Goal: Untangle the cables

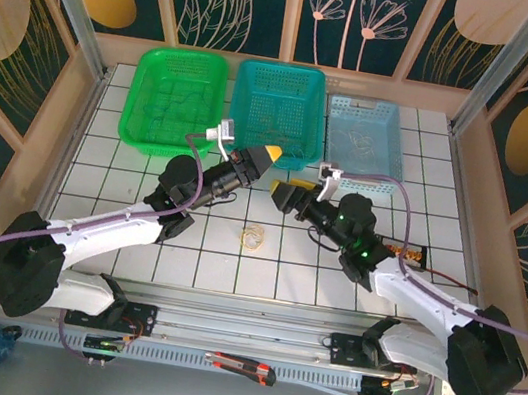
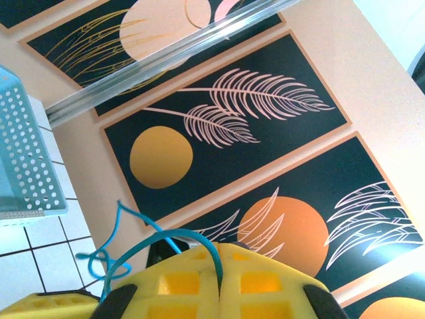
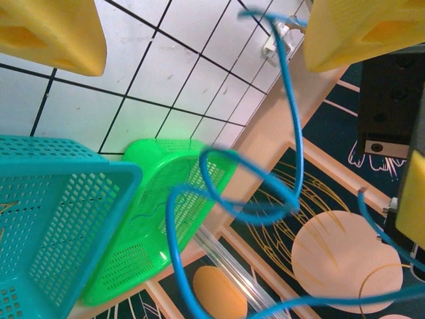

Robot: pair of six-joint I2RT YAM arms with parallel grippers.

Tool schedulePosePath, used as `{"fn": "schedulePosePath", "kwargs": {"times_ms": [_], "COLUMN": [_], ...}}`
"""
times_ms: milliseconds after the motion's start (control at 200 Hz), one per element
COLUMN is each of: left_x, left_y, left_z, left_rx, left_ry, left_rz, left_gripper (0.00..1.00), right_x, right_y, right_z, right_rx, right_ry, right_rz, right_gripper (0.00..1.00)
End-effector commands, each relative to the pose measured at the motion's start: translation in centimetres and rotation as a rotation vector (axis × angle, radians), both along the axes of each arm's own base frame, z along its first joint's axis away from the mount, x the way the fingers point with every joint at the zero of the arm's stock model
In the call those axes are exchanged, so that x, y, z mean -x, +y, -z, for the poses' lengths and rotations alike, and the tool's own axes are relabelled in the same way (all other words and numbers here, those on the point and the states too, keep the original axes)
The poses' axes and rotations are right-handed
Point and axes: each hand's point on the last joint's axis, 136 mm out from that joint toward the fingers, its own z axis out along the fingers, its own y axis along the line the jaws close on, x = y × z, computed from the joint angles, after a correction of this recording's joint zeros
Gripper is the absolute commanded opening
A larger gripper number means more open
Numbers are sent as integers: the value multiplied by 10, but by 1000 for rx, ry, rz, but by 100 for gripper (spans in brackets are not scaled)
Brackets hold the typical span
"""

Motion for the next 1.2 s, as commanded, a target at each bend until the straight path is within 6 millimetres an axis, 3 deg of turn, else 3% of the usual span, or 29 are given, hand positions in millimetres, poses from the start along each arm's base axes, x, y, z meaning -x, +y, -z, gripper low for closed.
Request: {"fn": "schedulePosePath", "kwargs": {"times_ms": [0, 90, 210, 290, 490, 616, 751, 816, 831, 881, 1036, 1101, 1196], "left_x": [2, 2, -3, -12, -53, -77, -97, -105, -105, -110, -126, -132, -140], "left_y": [0, 1, 4, 12, 76, 114, 138, 142, 143, 145, 152, 157, 167], "left_z": [-15, -16, -18, -24, -49, -63, -71, -66, -77, -79, -86, -92, -102], "left_rx": [20, 25, 22, 14, -21, -91, -120, -132, -125, -131, -171, -193, -241], "left_ry": [-39, -41, -49, -62, -119, -159, -174, -163, -182, -189, -204, -221, -244], "left_rz": [5, 4, -18, -34, -178, -283, -341, -349, -352, -353, -366, -378, -418], "left_gripper": [0, 0, 0, 0, 0, 0, 0, 0, 0, 0, 0, 0, 0], "right_x": [-5, -11, -16, -15, -7, -2, -1, -2, -3, -4, -8, -9, -9], "right_y": [9, 13, 15, 12, -8, -20, -25, -24, -23, -18, -4, -3, -4], "right_z": [-39, -37, -19, 4, 61, 86, 98, 97, 95, 89, 63, 55, 49], "right_rx": [-83, -79, -46, -25, 55, 102, 119, 115, 112, 105, 97, 102, 110], "right_ry": [-86, -85, -54, -13, 87, 129, 155, 162, 160, 156, 124, 116, 112], "right_rz": [-5, -1, 8, 21, 69, 99, 119, 117, 114, 100, 48, 44, 51], "right_gripper": [75, 63, 21, 0, 0, 0, 0, 0, 0, 0, 43, 53, 58]}}
